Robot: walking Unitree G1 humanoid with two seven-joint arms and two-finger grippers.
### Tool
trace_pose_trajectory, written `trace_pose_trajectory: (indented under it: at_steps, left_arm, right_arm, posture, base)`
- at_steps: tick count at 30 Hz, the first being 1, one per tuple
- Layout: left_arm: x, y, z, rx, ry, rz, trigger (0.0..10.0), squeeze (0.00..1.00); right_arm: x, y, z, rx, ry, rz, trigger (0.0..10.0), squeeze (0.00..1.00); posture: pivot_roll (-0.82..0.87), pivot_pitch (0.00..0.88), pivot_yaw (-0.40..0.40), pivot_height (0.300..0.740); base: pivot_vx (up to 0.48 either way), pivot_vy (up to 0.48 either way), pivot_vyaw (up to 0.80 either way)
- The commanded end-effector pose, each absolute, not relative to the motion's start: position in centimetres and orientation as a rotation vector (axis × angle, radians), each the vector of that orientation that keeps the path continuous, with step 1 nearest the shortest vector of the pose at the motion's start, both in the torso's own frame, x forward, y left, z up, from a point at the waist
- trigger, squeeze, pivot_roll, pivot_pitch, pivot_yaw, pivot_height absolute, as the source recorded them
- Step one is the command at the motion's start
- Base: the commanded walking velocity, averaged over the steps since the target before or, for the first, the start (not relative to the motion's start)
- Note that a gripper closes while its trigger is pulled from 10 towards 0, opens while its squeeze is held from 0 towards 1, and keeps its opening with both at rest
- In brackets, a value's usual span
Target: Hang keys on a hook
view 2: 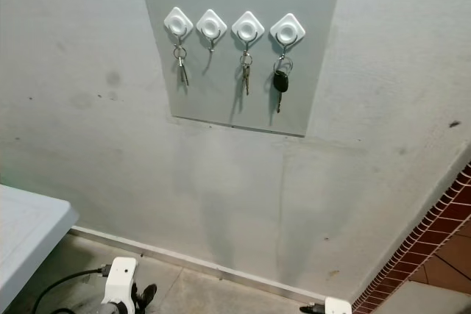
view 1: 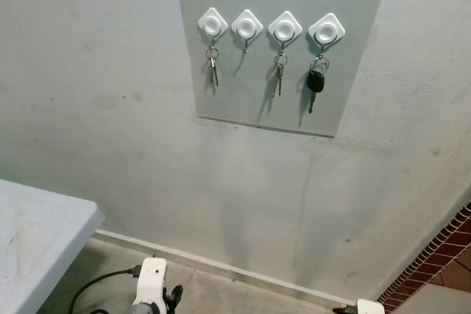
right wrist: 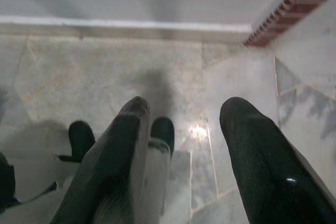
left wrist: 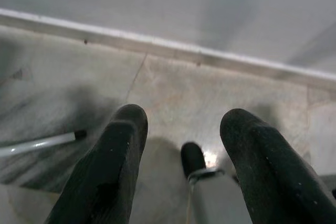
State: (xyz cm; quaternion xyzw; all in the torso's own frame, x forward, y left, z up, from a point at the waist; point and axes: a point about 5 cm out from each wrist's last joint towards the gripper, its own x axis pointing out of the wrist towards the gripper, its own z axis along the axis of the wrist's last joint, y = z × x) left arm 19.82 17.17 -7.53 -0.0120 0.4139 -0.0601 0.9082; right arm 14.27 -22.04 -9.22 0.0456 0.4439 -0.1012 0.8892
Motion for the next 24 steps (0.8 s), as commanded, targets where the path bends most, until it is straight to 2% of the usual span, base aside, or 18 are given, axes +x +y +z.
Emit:
trace_pose_trajectory:
  at_steps: [1, 5, 8, 24]
  left_arm:
    - [19.5, 17.7, -7.7, 0.0, 0.87, -0.111, 10.0, 0.0]
    - [18.0, 17.6, -8.5, 0.007, 0.926, -0.108, 10.0, 0.0]
    - [17.3, 16.5, -8.9, 0.022, 0.96, -0.157, 10.0, 0.0]
    - [17.8, 14.1, -8.8, 0.047, 0.973, -0.272, 10.0, 0.0]
  right_arm:
    - [14.2, -21.7, -9.4, 0.09, 0.939, -0.202, 10.0, 0.0]
    - [13.6, -21.7, -9.6, 0.117, 0.96, -0.218, 10.0, 0.0]
    - [13.5, -21.5, -9.7, 0.13, 0.97, -0.21, 10.0, 0.0]
    - [13.6, -19.7, -10.0, 0.169, 1.004, -0.132, 10.0, 0.0]
  posture:
    - [-0.01, 0.0, 0.087, 0.736]
    - [-0.03, 0.0, 0.084, 0.736]
    - [-0.06, 0.0, 0.089, 0.736]
    - [-0.03, 0.0, 0.09, 0.736]
  base:
    - [0.0, 0.0, 0.0]
    - [0.0, 0.0, 0.0]
    - [0.0, 0.0, 0.0]
    - [0.0, 0.0, 0.0]
